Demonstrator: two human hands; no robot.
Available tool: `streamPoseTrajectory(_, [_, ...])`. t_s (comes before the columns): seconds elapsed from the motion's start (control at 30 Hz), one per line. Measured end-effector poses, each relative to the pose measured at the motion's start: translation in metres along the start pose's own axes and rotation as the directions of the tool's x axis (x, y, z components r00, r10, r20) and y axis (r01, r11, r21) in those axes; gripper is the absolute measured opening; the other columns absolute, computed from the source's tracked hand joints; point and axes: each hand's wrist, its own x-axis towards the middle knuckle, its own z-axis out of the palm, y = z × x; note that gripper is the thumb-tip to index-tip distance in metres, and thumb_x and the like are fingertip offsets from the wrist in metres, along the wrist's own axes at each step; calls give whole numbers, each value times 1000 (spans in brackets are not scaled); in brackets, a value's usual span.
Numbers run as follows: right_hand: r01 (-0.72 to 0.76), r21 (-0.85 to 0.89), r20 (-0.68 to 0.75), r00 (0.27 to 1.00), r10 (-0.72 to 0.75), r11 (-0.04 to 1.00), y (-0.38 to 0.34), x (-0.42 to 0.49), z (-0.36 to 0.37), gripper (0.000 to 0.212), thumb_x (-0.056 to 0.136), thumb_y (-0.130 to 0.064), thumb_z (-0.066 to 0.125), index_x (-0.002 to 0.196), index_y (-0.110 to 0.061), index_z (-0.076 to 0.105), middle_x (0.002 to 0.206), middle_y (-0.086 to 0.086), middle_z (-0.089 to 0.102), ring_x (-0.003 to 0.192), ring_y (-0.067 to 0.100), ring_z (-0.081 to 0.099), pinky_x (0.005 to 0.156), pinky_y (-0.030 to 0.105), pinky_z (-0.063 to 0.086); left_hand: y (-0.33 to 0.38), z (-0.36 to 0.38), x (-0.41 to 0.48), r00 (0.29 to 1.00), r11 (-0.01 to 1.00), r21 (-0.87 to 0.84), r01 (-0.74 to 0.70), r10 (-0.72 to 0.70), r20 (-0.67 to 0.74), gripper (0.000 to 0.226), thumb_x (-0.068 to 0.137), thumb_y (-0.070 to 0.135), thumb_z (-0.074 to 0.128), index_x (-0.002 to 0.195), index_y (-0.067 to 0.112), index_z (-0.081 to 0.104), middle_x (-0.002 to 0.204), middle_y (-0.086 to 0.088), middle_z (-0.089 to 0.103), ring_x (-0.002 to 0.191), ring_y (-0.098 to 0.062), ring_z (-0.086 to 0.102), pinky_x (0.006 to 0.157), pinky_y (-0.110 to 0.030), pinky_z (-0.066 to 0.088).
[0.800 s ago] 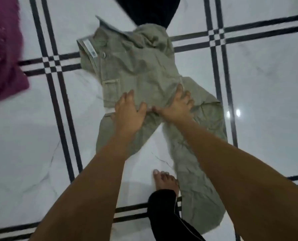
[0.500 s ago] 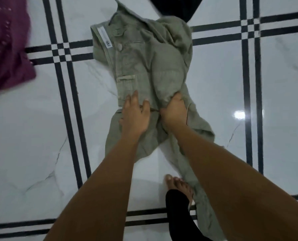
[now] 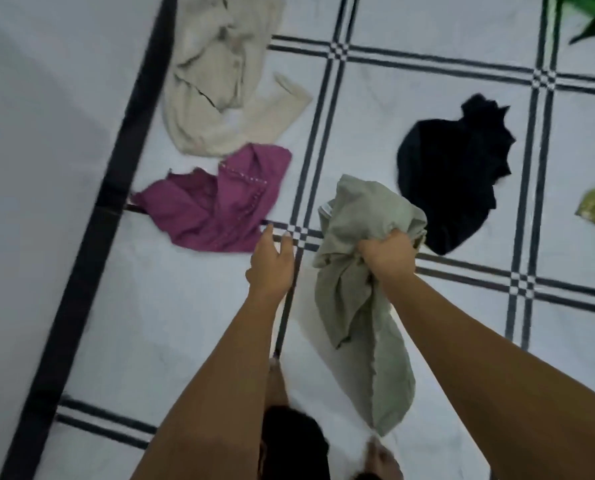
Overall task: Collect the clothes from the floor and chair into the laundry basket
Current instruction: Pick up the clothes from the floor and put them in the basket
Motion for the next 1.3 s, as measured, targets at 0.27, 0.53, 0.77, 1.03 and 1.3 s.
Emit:
streamPoseTrajectory(0.27, [-15,-132,46,999,21,991,-106,115,117,44,87,-25,61,126,-8,47,127,17,56,116,35,55,85,32,42,-28,-60,194,989,989,-54,136,-139,-48,62,90,31,57,143,6,36,141,-18,49,131,-36,46,110,-46,37])
streamPoseTrajectory(0.53, [2,-166,68,998,9,986,-103,203,235,53,85,-22,61,133,-9,43,128,14,58,117,34,55,98,41,47,-98,-52,336,768,777,-147,612,-629,-125,132,69,45,79,148,15,-22,158,-25,-8,147,-40,1,119,-53,7])
streamPoseTrajectory(0.77, [3,-96,-40,999,-7,995,-90,207,252,53,85,-20,63,133,-6,43,128,13,58,118,32,54,97,35,43,-138,-21,355,737,638,-471,609,-674,40,63,73,15,75,130,2,51,128,-18,60,111,-36,60,98,-52,49])
streamPoseTrajectory(1.03, [-114,-13,-131,985,112,993,-174,126,163,32,83,-11,57,114,-4,58,104,15,63,100,34,61,89,41,52,29,-80,263,928,774,-519,364,-348,131,16,80,0,50,73,12,58,74,-8,57,72,-21,54,67,-34,47])
streamPoseTrajectory(1.3, [-38,375,-105,991,83,926,-322,-25,11,56,72,-21,81,119,-3,56,114,12,65,100,29,64,82,40,56,268,-178,123,886,744,-556,371,-103,452,40,92,33,48,125,13,55,115,-9,62,107,-30,59,96,-40,49])
